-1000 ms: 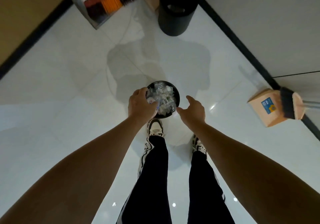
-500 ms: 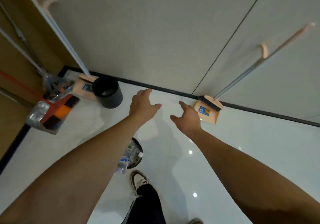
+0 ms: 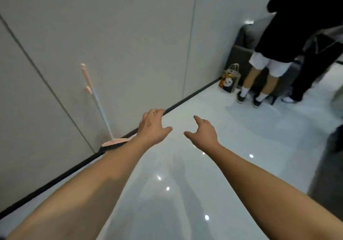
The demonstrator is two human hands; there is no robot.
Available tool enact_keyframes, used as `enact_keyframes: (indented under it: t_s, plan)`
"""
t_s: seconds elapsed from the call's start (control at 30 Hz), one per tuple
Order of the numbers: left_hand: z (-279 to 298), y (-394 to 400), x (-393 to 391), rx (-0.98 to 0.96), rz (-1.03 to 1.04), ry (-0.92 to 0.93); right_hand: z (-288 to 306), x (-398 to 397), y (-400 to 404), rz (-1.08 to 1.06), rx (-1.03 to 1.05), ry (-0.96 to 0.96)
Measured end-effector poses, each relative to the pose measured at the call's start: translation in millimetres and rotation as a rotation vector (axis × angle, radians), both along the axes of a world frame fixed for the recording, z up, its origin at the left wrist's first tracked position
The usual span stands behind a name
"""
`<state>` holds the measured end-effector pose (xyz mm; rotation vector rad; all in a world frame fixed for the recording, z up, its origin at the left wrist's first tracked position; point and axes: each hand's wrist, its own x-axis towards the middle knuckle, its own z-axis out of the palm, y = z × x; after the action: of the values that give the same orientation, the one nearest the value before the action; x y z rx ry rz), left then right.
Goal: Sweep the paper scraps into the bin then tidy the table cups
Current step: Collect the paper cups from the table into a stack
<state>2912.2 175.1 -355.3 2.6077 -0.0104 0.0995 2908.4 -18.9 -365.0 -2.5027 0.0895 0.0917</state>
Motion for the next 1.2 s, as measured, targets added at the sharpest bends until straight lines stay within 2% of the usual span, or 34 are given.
enact_keyframes:
  t_s: [0.17, 0.37, 0.7, 0.97, 1.2]
  plan:
    - [14, -195, 37, 0.02, -0.328, -0.013, 12, -22, -184, -0.334, 0.034, 0.009]
    - [5, -371, 51, 0.056, -0.662, 0.018, 1, -57, -330, -0.674, 0.093, 0.021]
    - [-31, -598, 118, 0.067, -1.079, 0.07, -35, -58, -497, -1.119, 0.097, 0.09]
    - [-62, -734, 194, 0.171, -1.304, 0.21, -66, -10, -588, -1.366, 0.191, 0.217]
    - [-88, -846, 232, 0.206, -1.394, 0.273, -101, 13, -660, -1.496, 0.259, 0.3]
